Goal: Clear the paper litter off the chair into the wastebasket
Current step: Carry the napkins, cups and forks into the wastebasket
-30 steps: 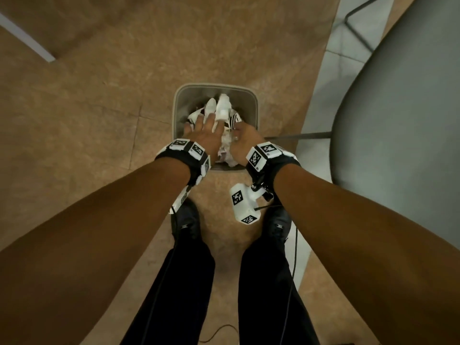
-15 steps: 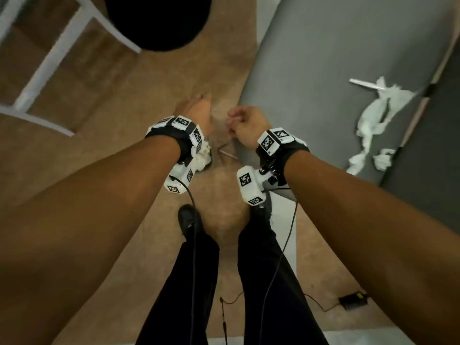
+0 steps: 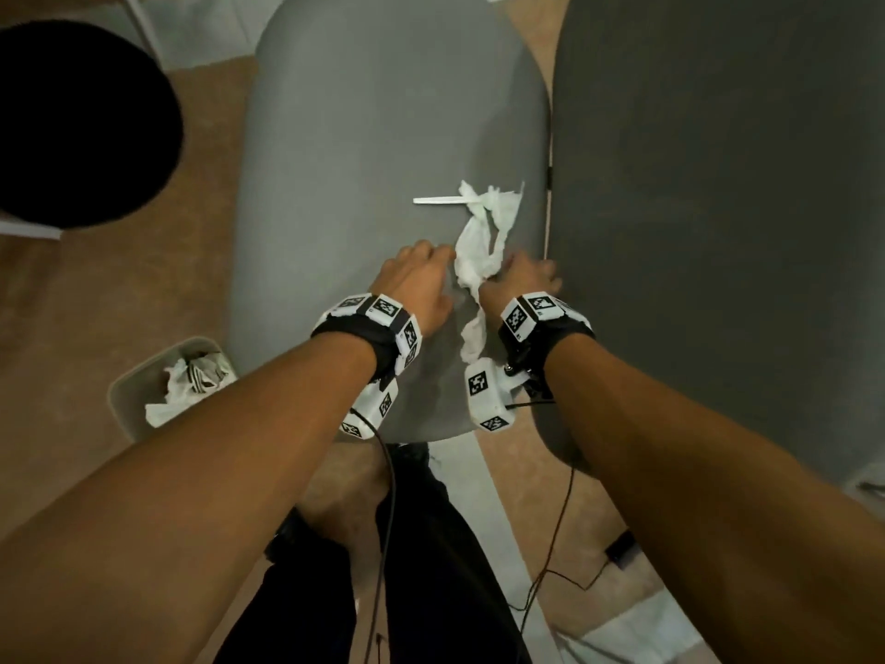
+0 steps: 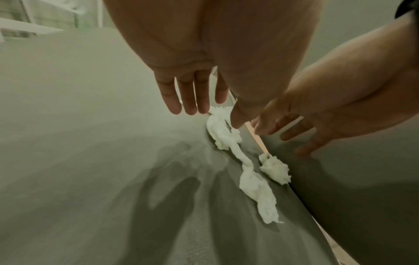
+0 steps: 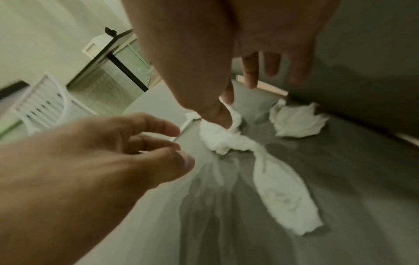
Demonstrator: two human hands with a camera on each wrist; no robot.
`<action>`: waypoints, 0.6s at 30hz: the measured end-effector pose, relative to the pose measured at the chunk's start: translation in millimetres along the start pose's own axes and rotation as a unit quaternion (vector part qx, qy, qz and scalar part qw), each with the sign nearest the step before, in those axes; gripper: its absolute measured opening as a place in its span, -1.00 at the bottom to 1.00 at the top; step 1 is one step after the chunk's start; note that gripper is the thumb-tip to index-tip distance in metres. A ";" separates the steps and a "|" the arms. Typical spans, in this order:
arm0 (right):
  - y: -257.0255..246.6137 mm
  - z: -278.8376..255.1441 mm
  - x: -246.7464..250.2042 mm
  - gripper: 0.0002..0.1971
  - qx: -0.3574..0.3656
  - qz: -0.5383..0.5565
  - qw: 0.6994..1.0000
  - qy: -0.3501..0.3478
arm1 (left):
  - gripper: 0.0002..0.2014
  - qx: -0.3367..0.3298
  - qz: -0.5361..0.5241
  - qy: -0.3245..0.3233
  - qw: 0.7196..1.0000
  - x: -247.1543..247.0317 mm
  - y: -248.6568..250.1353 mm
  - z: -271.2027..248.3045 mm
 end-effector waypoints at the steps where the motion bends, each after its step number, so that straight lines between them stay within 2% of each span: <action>1: 10.3 5.3 -0.9 -0.55 -0.015 -0.004 1.000 -0.016 | -0.48 -0.008 0.006 -0.011 1.000 -8.7 9.8 7.4; 3: 15.8 12.2 -6.3 -0.39 -0.012 0.010 0.999 -0.039 | -0.48 -0.017 0.018 -0.019 1.000 -20.5 22.5 18.9; 6: 16.1 20.8 -23.0 -0.15 -0.013 0.039 0.997 -0.062 | -0.42 -0.021 0.041 0.003 0.999 -22.6 29.8 34.9; 7: 15.2 22.7 -28.4 -0.16 -0.014 0.039 0.997 -0.066 | -0.40 -0.022 0.049 0.019 0.998 -18.4 30.1 41.0; 10: 11.2 31.2 -34.4 -0.38 0.017 0.042 0.998 -0.033 | -0.41 -0.018 0.070 0.081 0.994 1.9 28.3 61.8; 13: 8.1 40.7 -31.7 -0.40 0.039 0.081 0.996 -0.015 | -0.35 -0.005 0.093 0.107 0.990 15.0 22.5 85.3; 15: 5.8 49.2 -26.1 -0.33 0.044 0.100 0.994 -0.004 | -0.31 0.024 0.094 0.090 0.991 16.8 8.3 99.0; 18: -4.5 64.7 -18.0 -0.25 0.064 0.130 0.989 -0.009 | -0.27 0.075 0.088 0.001 0.993 2.7 -17.4 110.3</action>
Point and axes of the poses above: each hand's wrist, its own z-axis towards the middle knuckle, its own x-axis out of the back of the hand, y = z × x, the point moved 10 cm from there along z, towards the middle knuckle
